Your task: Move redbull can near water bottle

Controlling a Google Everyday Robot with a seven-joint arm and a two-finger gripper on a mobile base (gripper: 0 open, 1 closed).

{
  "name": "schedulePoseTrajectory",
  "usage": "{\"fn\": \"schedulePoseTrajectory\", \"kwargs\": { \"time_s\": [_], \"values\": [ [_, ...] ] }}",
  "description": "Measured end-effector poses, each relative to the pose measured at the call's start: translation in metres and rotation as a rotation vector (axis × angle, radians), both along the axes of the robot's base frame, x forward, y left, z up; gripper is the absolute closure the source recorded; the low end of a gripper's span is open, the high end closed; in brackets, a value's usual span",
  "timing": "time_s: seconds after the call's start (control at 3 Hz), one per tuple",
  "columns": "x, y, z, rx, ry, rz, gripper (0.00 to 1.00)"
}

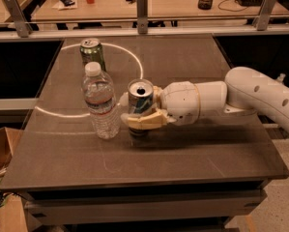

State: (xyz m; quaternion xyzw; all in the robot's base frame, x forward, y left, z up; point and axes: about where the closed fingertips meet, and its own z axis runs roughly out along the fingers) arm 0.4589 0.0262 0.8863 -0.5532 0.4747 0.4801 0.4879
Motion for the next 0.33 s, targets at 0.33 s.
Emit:
{"fn": "schedulePoseTrajectory", "kwargs": {
  "time_s": [0.33],
  "values": [
    [-0.0035,0.0060,-0.0060,-0.038,0.023,0.028,1.00]
  ]
}}
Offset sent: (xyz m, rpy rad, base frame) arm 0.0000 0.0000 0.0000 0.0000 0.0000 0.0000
